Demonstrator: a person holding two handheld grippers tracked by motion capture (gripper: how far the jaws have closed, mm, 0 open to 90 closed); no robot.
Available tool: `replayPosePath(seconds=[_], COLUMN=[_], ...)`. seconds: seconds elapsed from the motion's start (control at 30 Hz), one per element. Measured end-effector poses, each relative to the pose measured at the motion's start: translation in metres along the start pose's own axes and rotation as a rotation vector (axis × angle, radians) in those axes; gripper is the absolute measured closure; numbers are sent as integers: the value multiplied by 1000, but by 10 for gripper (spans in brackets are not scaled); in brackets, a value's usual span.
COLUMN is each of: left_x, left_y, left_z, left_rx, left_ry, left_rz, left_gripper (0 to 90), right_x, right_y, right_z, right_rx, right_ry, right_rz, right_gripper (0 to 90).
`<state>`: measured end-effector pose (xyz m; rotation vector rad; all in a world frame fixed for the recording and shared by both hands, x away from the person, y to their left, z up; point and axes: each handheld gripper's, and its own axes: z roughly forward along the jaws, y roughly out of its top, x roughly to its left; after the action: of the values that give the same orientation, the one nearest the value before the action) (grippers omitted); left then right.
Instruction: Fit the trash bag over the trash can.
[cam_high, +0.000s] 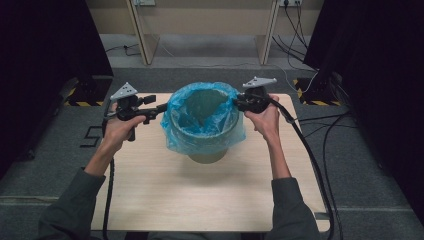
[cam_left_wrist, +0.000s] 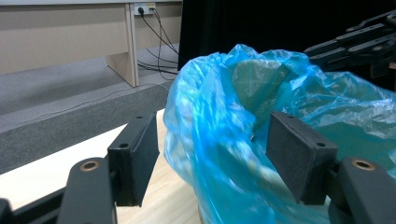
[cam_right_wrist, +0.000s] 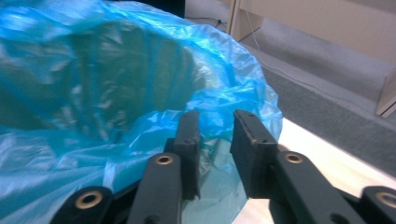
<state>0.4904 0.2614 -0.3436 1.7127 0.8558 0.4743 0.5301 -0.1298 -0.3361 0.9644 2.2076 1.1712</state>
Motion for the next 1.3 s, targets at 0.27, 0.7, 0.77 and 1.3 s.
replayPosePath(seconds=[0.27,0.7,0.77,1.3], left_x=[4,30,36,2], left_y=[11,-1,-7,-57], left_z=[38,43,46,20], left_rx=[49,16,47,26], left_ry=[-12,57,85,-3], left_rz=[-26,-39,-26,8], left_gripper=[365,755,768,807], right_x=[2,54,50,24], right_y=[14,-8,-11,-8], right_z=[-6,-32,-30,-36], right_rx=[5,21,13,-46], right_ry=[-94,-73,-78,-99], right_rz=[72,67,86,159], right_gripper=[465,398,414,378])
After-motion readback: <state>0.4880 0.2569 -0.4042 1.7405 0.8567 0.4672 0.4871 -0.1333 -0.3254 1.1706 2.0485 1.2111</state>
